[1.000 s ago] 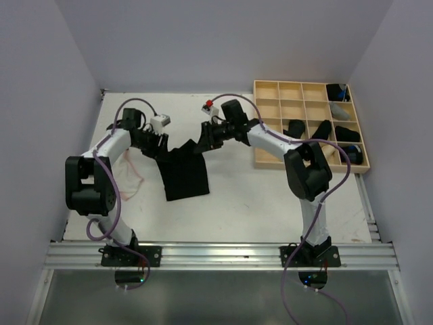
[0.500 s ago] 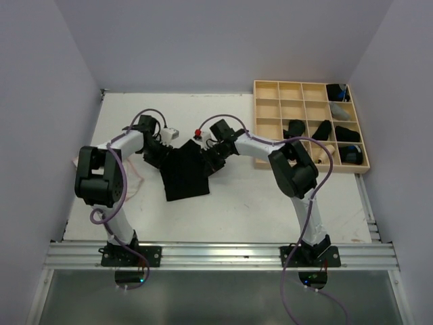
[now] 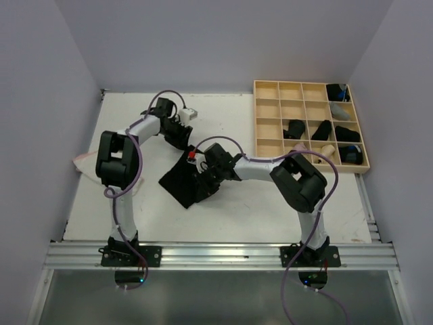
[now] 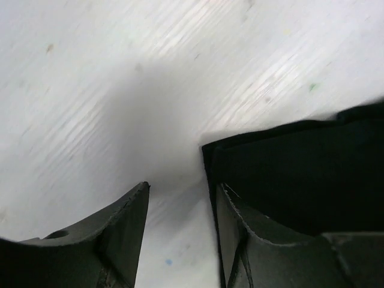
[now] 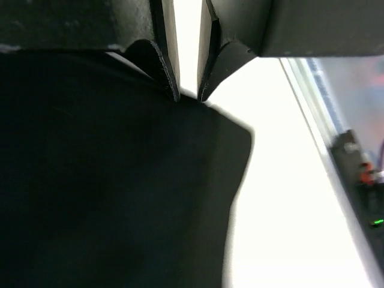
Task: Roll the underwear
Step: Fold the underwear
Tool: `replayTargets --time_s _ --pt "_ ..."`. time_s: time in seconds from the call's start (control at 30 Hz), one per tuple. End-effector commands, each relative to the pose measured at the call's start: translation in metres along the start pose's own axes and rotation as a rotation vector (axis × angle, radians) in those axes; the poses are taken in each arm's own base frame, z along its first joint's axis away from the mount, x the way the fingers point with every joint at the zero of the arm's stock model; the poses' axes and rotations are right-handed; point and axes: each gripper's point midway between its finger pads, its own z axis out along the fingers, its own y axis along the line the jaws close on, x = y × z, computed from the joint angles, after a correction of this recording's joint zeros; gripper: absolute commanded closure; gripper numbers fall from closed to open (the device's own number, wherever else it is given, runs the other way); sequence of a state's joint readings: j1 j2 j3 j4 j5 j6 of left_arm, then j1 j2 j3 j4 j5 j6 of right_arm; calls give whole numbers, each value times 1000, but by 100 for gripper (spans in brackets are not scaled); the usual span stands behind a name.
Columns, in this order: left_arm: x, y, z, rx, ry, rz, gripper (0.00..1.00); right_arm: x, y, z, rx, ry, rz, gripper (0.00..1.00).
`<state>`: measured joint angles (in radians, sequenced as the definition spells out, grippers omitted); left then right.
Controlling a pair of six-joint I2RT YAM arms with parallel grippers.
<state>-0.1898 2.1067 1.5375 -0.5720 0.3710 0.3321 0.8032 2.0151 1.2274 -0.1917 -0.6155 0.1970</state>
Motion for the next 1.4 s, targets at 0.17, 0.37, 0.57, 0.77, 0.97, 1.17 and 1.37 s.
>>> replayTargets --time_s 0.17,0.37,0.57,0.77,0.97,1.17,1.37 --pt "-93 -7 -48 2 -267 30 42 -74 67 -62 -94 -233 -111 75" --pt "-114 33 -196 -261 -608 -6 1 -80 70 -94 -56 -277 -192 74" --pt "-66 4 -187 -74 -441 81 6 -115 49 -93 29 -429 -135 40" --pt "20 -26 -136 131 -303 -136 24 -105 26 -30 -168 -220 258 72" --pt "58 -28 -102 133 -212 -309 37 -108 24 -13 -164 -249 363 71" --pt "79 -16 -85 77 -145 -347 40 -115 17 -3 -164 -296 444 68" --pt "98 -15 -70 87 -67 -384 48 -115 19 12 -191 -286 539 65"
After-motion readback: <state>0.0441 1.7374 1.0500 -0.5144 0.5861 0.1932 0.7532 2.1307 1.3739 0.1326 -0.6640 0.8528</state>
